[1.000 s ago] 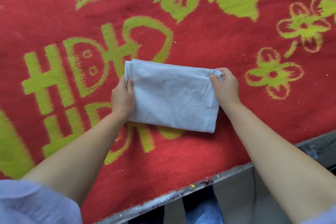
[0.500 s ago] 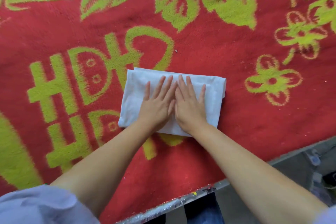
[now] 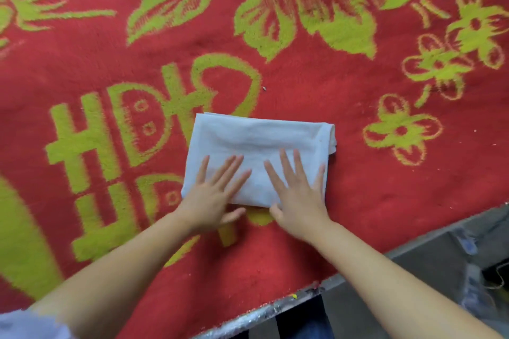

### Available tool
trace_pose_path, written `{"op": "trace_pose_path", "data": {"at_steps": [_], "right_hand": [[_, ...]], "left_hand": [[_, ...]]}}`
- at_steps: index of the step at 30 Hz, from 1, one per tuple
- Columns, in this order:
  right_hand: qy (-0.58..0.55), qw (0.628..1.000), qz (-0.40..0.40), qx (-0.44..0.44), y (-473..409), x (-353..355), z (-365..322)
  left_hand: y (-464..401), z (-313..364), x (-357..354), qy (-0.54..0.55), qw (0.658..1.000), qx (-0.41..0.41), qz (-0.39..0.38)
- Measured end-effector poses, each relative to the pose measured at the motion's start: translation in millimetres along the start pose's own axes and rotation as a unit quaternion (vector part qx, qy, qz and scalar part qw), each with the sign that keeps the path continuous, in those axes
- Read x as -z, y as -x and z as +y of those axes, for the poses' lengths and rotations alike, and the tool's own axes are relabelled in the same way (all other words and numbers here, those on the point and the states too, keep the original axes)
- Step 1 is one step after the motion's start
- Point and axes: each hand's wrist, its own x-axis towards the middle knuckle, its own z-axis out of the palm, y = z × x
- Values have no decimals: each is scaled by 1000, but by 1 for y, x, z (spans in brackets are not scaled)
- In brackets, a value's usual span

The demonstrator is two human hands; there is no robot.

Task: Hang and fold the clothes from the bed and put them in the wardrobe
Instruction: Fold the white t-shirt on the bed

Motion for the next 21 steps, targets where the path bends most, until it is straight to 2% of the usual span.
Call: {"op": "trace_pose_path", "data": {"at_steps": [1,3,7,11,16,21], "right_hand": [[13,999,-30,21,8,-7,-11],[47,996,-77,-14,10,-25,-19],[31,992,-106,-66,-22,-24,-14],[-17,978,-195,-69,-46,26,-12],[-7,984,-177,-35,-76,124,-11],[15,987,-158,2,-73,232,-20]], "left_hand": [[4,12,-3,-7,999,-28,-31],[4,24,-9,-12,997,3,-72],[-17,19,3,-21,995,59,-83],[-36,-3,40,17,974,88,-207],[-58,-12,140,53,976,132,-163],[-59,-12,247,23,986,117,-114]]}}
